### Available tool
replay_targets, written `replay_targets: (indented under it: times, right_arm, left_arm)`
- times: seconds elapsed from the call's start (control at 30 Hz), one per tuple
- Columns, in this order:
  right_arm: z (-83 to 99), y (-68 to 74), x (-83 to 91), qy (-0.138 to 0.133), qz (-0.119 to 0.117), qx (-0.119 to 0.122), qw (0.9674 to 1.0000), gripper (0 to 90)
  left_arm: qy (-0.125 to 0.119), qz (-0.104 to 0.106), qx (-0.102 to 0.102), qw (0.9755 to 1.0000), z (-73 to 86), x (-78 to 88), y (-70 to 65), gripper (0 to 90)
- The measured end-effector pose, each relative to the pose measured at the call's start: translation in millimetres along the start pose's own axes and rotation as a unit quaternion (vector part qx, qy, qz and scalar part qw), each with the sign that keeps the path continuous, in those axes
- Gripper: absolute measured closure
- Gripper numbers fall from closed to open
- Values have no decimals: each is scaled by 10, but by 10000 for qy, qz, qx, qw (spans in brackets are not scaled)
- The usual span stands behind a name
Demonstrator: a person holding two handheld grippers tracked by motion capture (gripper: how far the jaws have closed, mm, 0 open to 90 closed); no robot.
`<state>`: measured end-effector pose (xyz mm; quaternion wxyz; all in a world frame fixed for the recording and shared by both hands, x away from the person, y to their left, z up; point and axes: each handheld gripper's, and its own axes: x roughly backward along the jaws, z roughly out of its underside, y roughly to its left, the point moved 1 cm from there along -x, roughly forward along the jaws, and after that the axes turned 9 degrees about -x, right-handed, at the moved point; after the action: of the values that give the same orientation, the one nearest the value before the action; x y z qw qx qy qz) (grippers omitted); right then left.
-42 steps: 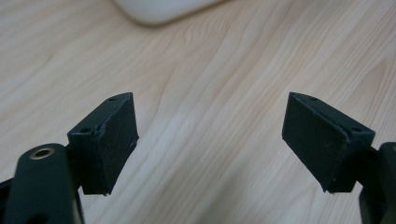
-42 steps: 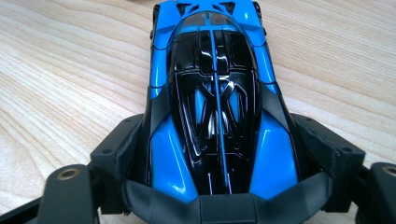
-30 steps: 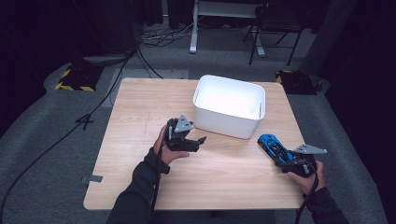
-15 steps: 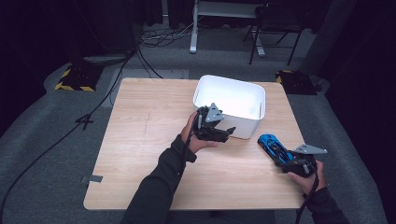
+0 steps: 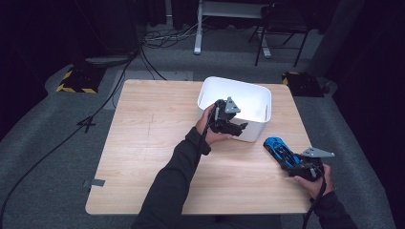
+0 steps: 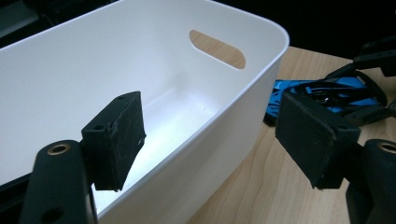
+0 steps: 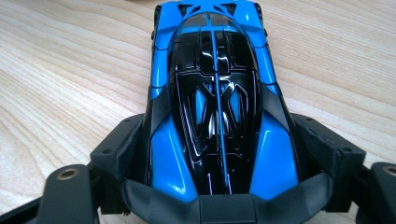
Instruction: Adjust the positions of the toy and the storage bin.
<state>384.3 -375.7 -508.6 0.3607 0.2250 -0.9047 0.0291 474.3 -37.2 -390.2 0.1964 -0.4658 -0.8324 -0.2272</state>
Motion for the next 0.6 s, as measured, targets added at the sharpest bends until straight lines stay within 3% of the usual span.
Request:
replay_targets:
  times: [0.13,0.2,0.33,0.4,0.47,0.6]
  right_arm:
    - [0,0,0,0,-1,-2,10000,241]
    - [0,1,0,-1,-5,-7,10000,241]
    - [1,2,0,1,-1,-15,10000,241]
    - [2,2,0,0,-3,-16,10000,241]
    - [2,2,0,-1,-4,-16,10000,241]
    - [2,1,0,-1,-5,-12,10000,241]
  left_arm:
    - [135,-7,3,9999,14,-44,64,288]
    - [305,-3,-115,9995,26,-67,91,320]
    - [456,252,-218,9984,39,-122,93,418]
    - [529,231,-359,9977,28,-141,83,441]
    - [522,279,-472,9971,16,-146,73,477]
    - [493,448,-445,9968,5,-128,86,527]
